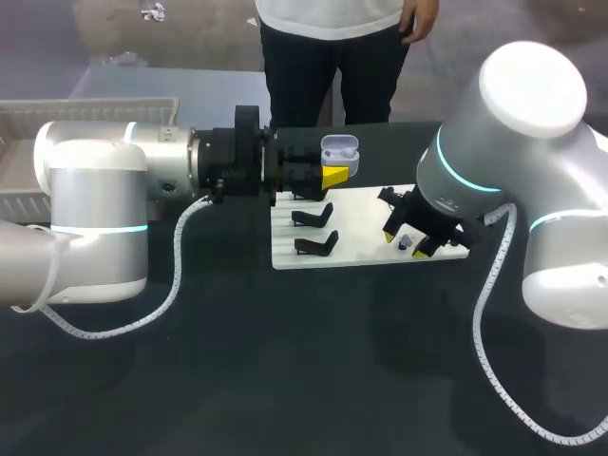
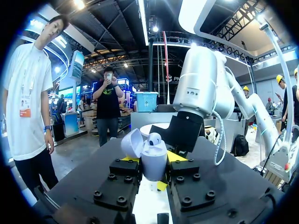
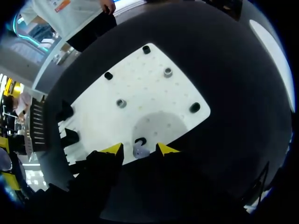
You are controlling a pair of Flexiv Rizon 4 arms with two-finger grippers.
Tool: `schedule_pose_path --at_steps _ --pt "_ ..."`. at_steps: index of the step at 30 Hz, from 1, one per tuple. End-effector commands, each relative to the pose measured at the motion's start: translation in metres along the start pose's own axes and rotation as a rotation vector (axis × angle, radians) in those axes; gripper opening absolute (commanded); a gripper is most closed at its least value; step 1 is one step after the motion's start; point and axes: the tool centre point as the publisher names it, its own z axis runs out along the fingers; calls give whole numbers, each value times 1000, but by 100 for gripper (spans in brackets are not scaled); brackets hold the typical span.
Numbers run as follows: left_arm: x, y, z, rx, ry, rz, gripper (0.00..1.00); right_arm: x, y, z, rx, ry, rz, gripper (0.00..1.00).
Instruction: Pick up each earbud case from the left stands, insert the matching earbuds, close the lid, and place the case in the box.
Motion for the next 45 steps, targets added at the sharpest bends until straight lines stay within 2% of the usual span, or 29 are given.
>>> schedule_pose_path --at_steps 1,11,22,28,35,38,42,45 --pt "1 -1 0 -5 -5 4 0 -1 1 2 3 3 0 40" --pt "1 -1 0 -5 -5 4 0 -3 1 2 5 0 0 31" --pt "1 -1 0 -5 -5 4 0 -3 1 2 13 -3 -2 26" --pt "1 -1 0 -5 -5 4 0 -2 1 2 16 -6 0 26" --pt "1 -1 0 -5 -5 4 0 -2 0 0 19 -10 2 33" --pt "1 -1 0 -5 -5 4 0 -2 -1 0 21 -9 3 30" --pt "1 -1 0 -5 -5 4 0 0 -2 -1 22 -10 6 33" --pt "1 -1 0 -5 -5 4 0 -1 -3 -1 24 -11 7 32"
